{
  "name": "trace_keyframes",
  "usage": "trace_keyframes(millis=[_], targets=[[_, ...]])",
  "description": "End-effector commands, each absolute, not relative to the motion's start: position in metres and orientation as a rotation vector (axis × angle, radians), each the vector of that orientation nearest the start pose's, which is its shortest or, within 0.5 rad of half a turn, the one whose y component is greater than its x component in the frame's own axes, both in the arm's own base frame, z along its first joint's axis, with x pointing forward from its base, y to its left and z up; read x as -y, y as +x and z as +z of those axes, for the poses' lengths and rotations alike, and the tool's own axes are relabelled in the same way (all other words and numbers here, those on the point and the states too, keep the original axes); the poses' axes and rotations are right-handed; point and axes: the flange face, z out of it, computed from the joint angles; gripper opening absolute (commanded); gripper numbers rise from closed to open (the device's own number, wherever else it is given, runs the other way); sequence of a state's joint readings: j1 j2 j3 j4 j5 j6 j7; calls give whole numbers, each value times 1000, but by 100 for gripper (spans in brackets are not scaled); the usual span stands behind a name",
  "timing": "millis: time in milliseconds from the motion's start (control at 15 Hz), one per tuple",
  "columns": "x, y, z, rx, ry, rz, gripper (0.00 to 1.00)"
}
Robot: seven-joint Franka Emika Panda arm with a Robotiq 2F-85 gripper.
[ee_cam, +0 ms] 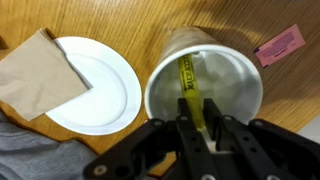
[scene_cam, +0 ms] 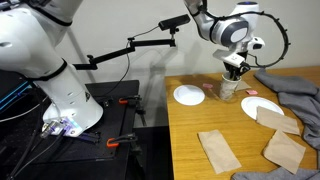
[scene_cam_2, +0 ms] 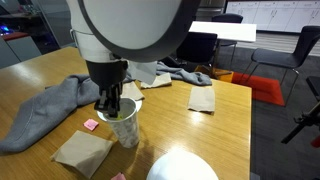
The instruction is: Take the marker out of the cup and put it on the table
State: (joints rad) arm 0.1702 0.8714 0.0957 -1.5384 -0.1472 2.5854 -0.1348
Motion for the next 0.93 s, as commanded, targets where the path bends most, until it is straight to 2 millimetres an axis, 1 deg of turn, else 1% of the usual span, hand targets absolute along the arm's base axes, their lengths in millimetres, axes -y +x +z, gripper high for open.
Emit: trace_keyframes(millis=[0, 333, 600, 867], targets=[[-175, 684, 183, 768, -3060, -319, 5], [-166, 674, 221, 762, -3054, -389, 5], [-153, 663, 261, 744, -3044, -498, 5], [-138, 645, 304, 723, -3034, -635, 5]])
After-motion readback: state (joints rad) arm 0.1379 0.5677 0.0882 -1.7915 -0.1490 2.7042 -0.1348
